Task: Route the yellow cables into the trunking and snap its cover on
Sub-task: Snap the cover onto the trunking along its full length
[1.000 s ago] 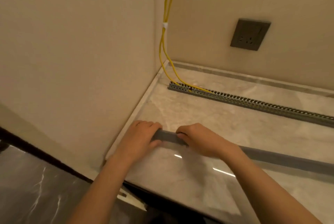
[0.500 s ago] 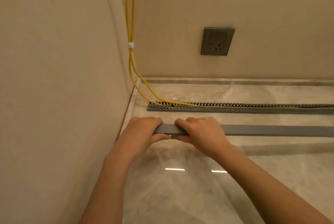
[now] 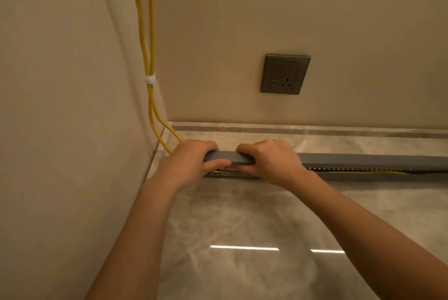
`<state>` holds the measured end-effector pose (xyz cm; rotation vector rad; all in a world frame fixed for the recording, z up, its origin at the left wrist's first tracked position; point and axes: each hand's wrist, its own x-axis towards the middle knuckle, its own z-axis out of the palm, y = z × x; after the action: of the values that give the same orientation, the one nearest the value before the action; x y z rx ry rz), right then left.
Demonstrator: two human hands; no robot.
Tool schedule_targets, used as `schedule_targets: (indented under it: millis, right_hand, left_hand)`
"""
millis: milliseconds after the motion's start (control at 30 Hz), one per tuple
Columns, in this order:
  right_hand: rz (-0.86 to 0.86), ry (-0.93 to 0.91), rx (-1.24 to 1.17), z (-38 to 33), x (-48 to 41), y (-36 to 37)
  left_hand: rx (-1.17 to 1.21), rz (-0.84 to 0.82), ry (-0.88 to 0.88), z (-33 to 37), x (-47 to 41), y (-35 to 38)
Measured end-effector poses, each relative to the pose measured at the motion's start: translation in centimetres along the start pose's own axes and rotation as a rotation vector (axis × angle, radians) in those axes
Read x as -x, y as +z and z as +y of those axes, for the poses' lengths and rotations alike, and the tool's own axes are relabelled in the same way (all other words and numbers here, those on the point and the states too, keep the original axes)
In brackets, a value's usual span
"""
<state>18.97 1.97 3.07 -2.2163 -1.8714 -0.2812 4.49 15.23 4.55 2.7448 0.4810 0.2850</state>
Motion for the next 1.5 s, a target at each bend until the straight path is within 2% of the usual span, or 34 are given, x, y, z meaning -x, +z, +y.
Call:
schedule_targets:
  millis: [67,133,267,367,500,600,700,833,1033,1233,1500]
  right_hand:
    - [-0.047,0.010,0.036,0.8,-0.5,0.5]
    - [-0.112,0.011,0.077,1.4,-0.9,0.7]
    - [-0.220,0.053,0.075,2.4,-1.4,1.0]
    - [-0.276,0.056,0.092,2.8,-1.6,1.6]
    - [-0.374,0.079,0.104,2.6,-1.7,2.1]
    - [-0.419,0.106,0.107,2.3,-1.6,2.2]
    - [-0.426,0.115,0.125,2.0,-1.6,2.1]
    - [-0.414,0.115,0.154,1.9,-1.5,1.8]
    - [-0.322,0.139,0.135,2.3,-1.3,0.1]
    - [-0.340,0.153,0.124,2.4,-1.8,-0.9]
    - [-0.369,0.126,0.105,2.6,-1.9,-1.3]
  left_hand:
    - [0.102,0.097,-0.014,-0.5,-0.3,0.5]
    - [0.250,0.300,-0.082,-1.0,-0.1,1.0]
    - [0.450,0.663,-0.378,-2.6,0.8,2.7]
    - [0.514,0.761,-0.606,-3.6,0.9,3.9]
    - [0.694,0.837,-0.814,-3.8,0.4,4.8]
    - [0.945,0.690,-0.904,-3.4,-0.3,4.9]
    - [1.053,0.494,-1.008,-3.2,-1.3,4.8]
    - [1.121,0.528,-1.105,-3.1,-2.3,4.3]
    - [1.109,0.519,-1.113,-2.8,-1.5,4.3]
    - [1.414,0.493,-1.047,-2.6,-1.1,3.8]
    - [1.515,0.498,-0.963,-2.7,-0.3,3.4]
